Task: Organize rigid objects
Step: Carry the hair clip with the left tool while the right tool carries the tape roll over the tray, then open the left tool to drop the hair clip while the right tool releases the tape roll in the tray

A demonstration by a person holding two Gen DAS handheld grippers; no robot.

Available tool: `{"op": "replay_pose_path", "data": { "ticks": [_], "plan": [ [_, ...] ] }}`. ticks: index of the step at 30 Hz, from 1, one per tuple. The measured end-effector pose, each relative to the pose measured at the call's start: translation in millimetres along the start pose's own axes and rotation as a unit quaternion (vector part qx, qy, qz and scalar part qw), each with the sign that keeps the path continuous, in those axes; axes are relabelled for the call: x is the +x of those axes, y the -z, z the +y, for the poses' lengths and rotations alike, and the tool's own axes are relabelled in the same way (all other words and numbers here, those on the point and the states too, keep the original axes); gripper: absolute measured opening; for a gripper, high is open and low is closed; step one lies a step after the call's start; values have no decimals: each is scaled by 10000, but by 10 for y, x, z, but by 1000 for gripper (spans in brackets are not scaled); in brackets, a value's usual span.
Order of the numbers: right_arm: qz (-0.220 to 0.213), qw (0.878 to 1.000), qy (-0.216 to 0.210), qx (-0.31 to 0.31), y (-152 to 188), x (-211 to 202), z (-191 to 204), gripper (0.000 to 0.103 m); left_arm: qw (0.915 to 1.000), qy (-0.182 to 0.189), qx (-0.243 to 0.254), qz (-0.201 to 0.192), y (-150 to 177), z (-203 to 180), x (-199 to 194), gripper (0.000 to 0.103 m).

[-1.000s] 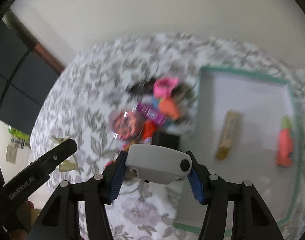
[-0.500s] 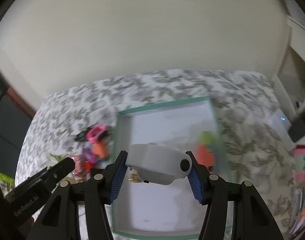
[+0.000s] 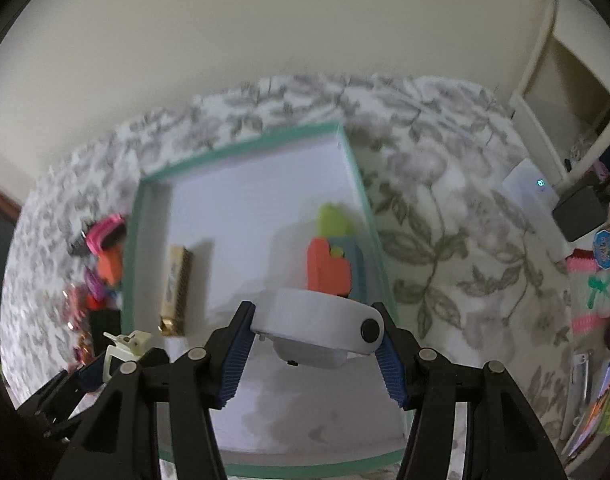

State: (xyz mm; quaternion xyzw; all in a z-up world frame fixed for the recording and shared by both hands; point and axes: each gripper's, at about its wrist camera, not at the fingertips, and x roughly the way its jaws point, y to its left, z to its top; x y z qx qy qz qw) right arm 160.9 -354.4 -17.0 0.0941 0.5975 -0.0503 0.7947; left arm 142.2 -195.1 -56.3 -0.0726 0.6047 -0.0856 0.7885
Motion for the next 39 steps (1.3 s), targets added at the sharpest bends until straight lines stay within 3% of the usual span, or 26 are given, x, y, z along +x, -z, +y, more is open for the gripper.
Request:
{"op": "replay_pose_path", "data": {
  "ticks": [5, 15, 24, 32, 39],
  "plan": [
    [382, 9992, 80, -132, 85, 244, 42, 61, 9996, -94, 69, 238, 57, -10, 137, 54],
    [710, 9967, 281, -276, 215, 477, 28, 61, 9983, -201, 215, 494, 122, -56, 312, 54],
    [739, 9964, 296, -293, 283, 478, 1, 64, 9979, -227, 233, 559, 102, -89, 363, 54],
    [752, 9963, 265, -314, 237, 513, 34, 70, 9975, -211, 274, 614, 17, -101, 308, 62],
    [316, 9985, 305, -338, 104, 205, 74, 70, 9991, -97, 293, 305, -76, -67, -32, 64]
  ]
}}
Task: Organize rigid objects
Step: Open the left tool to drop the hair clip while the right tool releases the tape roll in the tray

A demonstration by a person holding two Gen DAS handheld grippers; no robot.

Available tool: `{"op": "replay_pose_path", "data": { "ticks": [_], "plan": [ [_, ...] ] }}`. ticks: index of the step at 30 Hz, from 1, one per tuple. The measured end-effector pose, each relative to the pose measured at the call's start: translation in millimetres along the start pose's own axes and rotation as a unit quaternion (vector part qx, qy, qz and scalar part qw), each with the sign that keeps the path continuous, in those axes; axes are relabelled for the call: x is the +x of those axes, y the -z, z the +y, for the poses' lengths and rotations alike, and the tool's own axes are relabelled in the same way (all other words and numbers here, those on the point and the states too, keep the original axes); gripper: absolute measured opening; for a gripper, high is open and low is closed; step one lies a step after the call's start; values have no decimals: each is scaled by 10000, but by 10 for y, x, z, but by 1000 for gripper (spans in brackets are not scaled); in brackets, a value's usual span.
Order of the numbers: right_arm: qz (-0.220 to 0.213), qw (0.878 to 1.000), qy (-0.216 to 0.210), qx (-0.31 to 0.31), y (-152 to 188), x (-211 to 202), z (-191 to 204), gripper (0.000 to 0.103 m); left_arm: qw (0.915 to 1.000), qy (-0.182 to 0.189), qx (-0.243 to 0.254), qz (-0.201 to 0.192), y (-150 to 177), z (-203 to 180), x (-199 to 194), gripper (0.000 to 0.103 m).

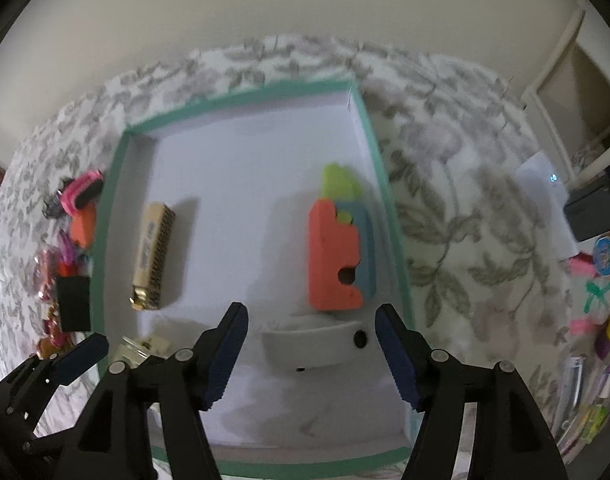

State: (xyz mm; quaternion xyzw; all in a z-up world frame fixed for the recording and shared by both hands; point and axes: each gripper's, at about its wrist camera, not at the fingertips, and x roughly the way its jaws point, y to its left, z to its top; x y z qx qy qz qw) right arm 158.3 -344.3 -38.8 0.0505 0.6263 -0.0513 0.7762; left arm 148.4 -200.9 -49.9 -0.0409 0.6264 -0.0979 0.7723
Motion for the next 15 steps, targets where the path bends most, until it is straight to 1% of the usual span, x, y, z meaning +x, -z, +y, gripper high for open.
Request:
{"op": "replay_pose_path", "data": {
  "ticks": [4, 6, 8, 9, 10, 11, 15],
  "plan": [
    [-329, 9995, 2, 19, -33, -259, 28, 70, 9998, 39, -57, -208, -45, 52, -185, 66],
    [-445, 9990, 12, 8, -61, -298, -7, 70, 9995, 3, -93, -310, -49, 78, -260, 67],
    [-574, 9983, 46, -24, -71, -418, 18, 70, 9990, -89, -139, -413, -57, 111, -316, 69],
    [-637, 9979, 58, -43, -68, -465, 36, 70, 9987, -140, -158, -467, -55, 139, -339, 73],
    [-692, 9976, 69, -60, -82, -498, 38, 72, 9983, -187, -186, -521, -62, 165, -367, 78],
    [-730, 9973, 77, -69, -81, -522, 40, 74, 9980, -207, -212, -554, -66, 178, -377, 80],
    [-808, 9966, 98, -103, -86, -550, 58, 79, 9966, -281, -393, -671, -88, 292, -425, 80]
  ]
}}
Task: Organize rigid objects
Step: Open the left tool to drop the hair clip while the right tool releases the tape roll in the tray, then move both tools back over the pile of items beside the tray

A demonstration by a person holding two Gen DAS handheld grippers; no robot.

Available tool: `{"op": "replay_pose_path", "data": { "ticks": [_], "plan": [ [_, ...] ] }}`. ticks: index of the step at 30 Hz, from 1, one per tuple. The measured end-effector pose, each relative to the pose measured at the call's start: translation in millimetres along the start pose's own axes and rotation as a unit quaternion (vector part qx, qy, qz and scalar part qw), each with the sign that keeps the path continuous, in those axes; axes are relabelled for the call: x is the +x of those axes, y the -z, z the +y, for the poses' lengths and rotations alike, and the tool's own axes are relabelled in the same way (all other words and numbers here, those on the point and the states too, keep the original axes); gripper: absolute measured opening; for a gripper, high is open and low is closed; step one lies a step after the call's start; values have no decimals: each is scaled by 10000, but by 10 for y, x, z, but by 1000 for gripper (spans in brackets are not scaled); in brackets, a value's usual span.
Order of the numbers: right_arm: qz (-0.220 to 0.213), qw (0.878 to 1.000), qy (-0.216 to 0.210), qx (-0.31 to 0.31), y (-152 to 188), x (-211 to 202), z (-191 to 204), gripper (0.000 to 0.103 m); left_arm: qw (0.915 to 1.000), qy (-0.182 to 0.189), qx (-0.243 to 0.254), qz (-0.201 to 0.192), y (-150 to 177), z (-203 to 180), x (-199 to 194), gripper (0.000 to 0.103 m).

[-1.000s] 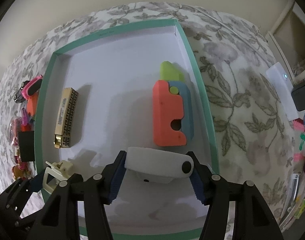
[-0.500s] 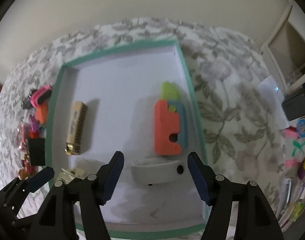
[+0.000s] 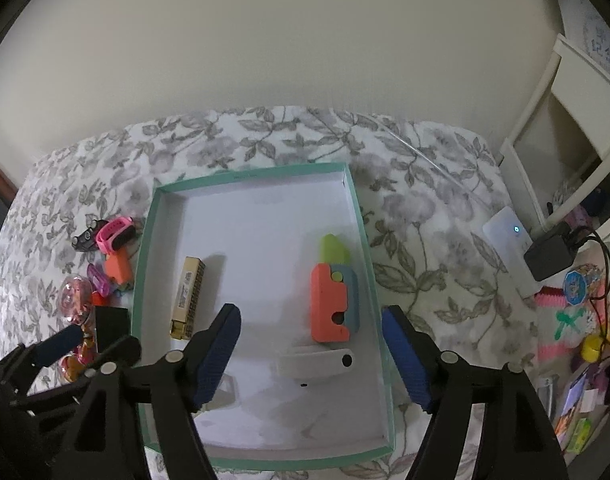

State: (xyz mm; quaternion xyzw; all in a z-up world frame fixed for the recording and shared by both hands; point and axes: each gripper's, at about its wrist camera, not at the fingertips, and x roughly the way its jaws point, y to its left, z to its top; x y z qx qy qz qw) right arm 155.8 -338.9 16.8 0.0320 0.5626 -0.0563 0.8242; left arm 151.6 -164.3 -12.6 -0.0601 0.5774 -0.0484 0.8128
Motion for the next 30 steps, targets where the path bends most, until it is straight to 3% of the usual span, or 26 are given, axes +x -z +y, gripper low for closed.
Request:
{"op": "replay_pose_path", "data": {
  "ticks": [2, 4, 8, 12, 25, 30],
  "plan": [
    [-14, 10000, 13, 6, 1, 14, -7, 84, 9999, -80, -69, -87, -16, 58, -16, 81],
    [-43, 10000, 9, 23, -2, 22, -15, 84, 9997, -162, -126, -164, -28, 104, -28, 94],
    [-97, 10000, -2, 18, 4, 21, -5, 100, 9990, -209, -247, -324, -50, 184, -68, 95],
    [-168, 9998, -48, -50, 4, -1, 40, 101, 9978, -327, -333, -464, -65, 239, -100, 99],
    [-375, 9987, -207, -276, 16, -19, 289, 103, 9930, -457, -701, -838, -91, 623, -317, 100],
    [-646, 9958, -638, -68, 8, -73, 435, 103, 9883, -489, -929, -1105, -66, 889, -486, 100]
  ]
}}
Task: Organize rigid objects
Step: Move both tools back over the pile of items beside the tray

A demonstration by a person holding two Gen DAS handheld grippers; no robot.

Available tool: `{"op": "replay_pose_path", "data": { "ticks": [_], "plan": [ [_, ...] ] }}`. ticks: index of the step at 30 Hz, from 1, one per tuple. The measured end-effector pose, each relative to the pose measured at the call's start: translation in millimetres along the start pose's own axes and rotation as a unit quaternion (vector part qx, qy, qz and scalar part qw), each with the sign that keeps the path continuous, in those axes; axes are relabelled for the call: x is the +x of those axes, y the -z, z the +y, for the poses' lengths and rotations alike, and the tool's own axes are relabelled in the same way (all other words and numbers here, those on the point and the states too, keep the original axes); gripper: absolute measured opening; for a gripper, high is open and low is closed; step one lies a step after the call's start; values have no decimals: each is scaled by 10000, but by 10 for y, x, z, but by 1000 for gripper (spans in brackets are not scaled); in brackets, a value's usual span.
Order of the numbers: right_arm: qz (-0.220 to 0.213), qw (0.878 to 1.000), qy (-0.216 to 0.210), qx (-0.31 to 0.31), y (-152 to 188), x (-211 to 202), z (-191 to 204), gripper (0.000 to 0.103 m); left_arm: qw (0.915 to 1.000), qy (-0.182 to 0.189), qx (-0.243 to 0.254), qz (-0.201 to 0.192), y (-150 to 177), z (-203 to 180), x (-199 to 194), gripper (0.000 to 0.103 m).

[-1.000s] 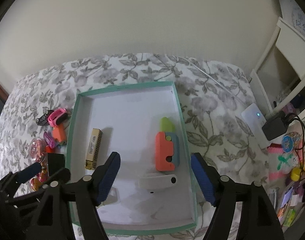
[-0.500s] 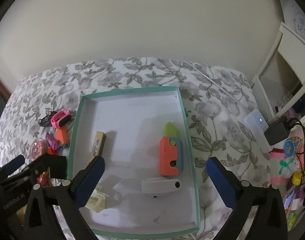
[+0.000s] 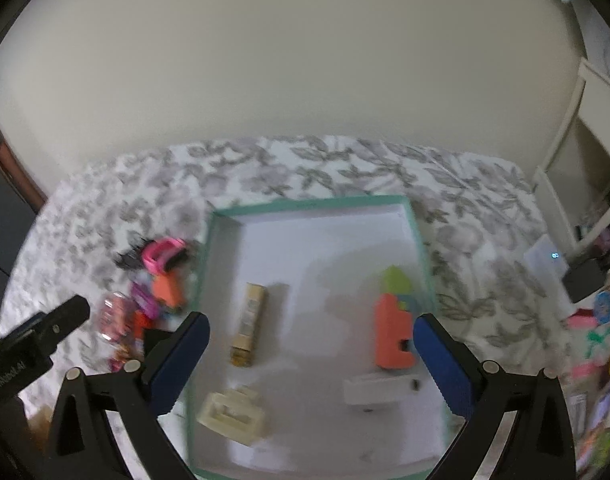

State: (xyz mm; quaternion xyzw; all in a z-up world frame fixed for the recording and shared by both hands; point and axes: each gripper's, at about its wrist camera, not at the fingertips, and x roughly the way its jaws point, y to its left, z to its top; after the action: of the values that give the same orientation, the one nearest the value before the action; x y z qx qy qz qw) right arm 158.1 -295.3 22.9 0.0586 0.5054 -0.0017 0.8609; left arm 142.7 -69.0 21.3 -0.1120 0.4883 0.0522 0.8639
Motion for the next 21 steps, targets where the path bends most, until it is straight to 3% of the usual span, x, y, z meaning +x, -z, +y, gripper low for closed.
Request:
{"op": "replay_pose_path", "data": {
  "ticks": [4, 8, 13, 18, 21],
  "plan": [
    [-312, 9990, -90, -292, 12, -8, 238, 103, 9993, -129, -210, -279, -21, 262, -109, 100],
    [-260, 9983, -301, -433, 45, 58, 466, 103, 9980, -209, -469, -378, -39, 504, -162, 100],
    [-61, 9970, -428, -643, 114, 184, 748, 103, 9968, -166, -738, -274, -35, 762, -156, 100],
    [133, 9952, -497, -828, 192, 300, 960, 103, 9967, 112, -808, -57, -3, 869, -114, 100],
    [141, 9942, -550, -909, 237, 356, 1060, 103, 9972, -64, -738, -91, 17, 895, -92, 100]
  ]
}}
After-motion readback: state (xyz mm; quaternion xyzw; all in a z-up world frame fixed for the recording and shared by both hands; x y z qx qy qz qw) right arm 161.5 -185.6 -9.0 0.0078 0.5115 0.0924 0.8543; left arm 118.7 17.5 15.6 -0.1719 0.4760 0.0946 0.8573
